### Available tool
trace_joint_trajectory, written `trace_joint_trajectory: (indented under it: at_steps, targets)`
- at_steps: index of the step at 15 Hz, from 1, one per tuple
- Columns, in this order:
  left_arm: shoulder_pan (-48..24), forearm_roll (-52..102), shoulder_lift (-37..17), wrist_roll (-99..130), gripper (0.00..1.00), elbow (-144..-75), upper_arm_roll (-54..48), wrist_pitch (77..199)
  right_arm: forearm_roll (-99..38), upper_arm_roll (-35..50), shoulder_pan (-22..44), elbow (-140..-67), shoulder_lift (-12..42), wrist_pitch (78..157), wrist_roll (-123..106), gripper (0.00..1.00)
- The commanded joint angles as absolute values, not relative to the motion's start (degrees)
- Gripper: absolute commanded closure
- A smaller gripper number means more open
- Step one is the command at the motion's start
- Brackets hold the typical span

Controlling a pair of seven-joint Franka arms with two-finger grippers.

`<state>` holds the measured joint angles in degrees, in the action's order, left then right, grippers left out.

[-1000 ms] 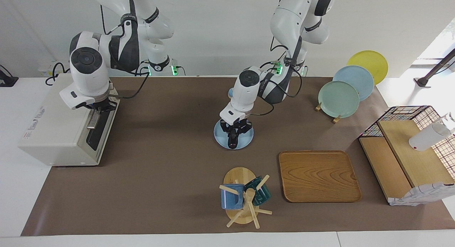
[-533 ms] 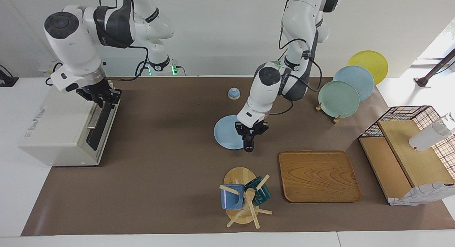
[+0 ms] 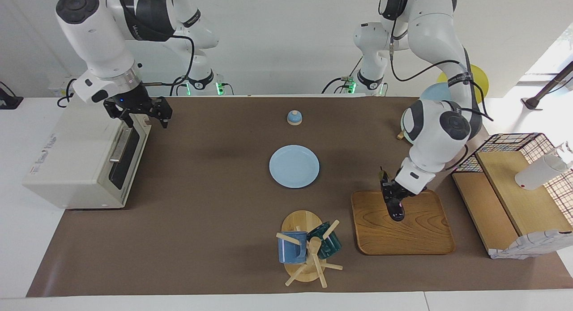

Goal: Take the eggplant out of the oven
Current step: 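Carry the eggplant onto the wooden tray with the left gripper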

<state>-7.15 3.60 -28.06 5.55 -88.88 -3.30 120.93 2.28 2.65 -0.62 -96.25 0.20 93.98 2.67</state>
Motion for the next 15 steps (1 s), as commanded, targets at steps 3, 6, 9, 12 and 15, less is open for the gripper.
trace_joint_trajectory:
  at_steps: [3,6,9,12,15]
  targets:
    - [-5.5,1.0,-33.9,3.1,1.0,-83.9,-3.7,123.9,1.5,0.5,1.0,-98.5,-1.8,93.4,1.6,0.0]
    - [-5.4,1.1,-33.7,3.0,1.0,-85.8,-3.7,125.2,1.5,-0.3,1.1,-98.4,-2.1,93.3,1.2,0.0]
    - [-5.3,1.1,-33.1,2.8,1.0,-88.3,-3.7,127.3,0.8,-2.5,1.0,-97.6,-4.0,92.5,-0.3,0.0]
    - [-4.8,1.1,-32.9,1.1,1.0,-88.5,-3.7,126.7,0.5,-3.0,0.3,-98.2,-4.0,93.2,-0.4,0.0]
    - [-4.8,1.1,-32.8,1.1,0.0,-87.8,-3.6,125.0,0.5,-3.0,-0.1,-97.8,-4.0,91.1,-0.2,0.0]
